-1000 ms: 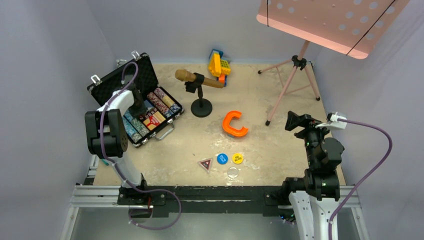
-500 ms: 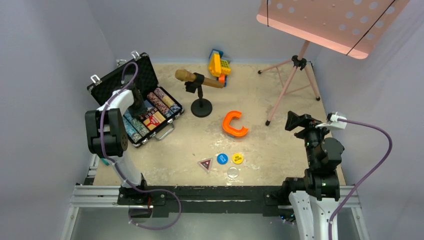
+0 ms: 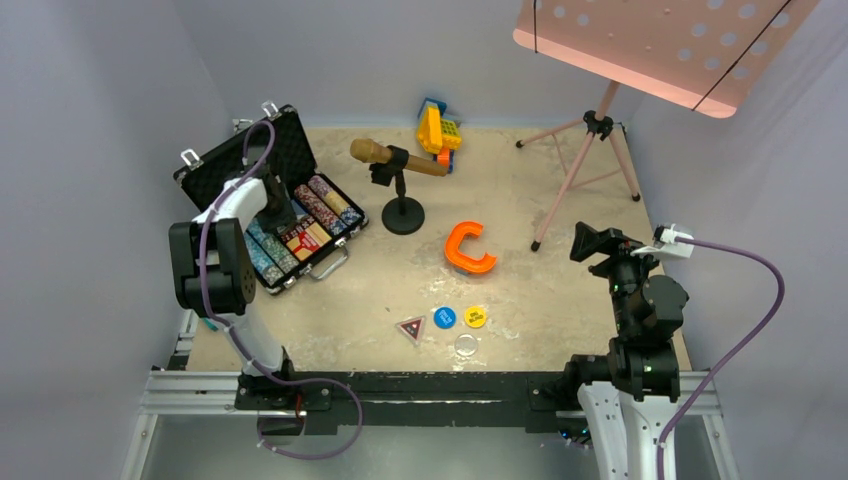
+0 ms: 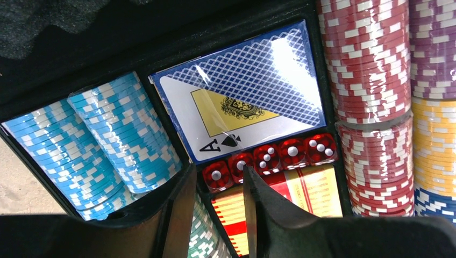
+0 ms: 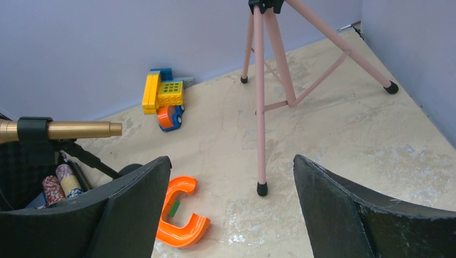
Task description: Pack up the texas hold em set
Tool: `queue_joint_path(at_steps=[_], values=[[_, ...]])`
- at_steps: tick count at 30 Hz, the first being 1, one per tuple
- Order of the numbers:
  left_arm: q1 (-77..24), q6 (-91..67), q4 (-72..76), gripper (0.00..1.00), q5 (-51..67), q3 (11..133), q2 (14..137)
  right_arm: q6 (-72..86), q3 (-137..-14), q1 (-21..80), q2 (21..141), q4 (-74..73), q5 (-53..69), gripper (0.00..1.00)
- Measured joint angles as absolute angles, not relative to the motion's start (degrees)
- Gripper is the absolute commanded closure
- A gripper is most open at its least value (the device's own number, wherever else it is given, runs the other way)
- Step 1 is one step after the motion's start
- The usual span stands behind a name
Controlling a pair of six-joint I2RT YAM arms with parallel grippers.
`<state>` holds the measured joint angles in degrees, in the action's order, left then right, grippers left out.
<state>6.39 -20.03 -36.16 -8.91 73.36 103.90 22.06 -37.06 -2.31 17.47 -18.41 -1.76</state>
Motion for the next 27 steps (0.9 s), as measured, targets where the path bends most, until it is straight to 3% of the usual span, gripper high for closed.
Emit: queue_joint_path(at_steps=[18,27], values=[[6.24,-16.86,-32.82,0.47,-9.19,69.45,93.62,22.06,-37.06,-2.31,17.50,-18.41,-1.80,0.12],[1.85,-13.87,-32.23,0.47,-8.80,66.92,84.71,22.06,-37.06,-2.33,17.56,-18.41,-1.83,0.12]])
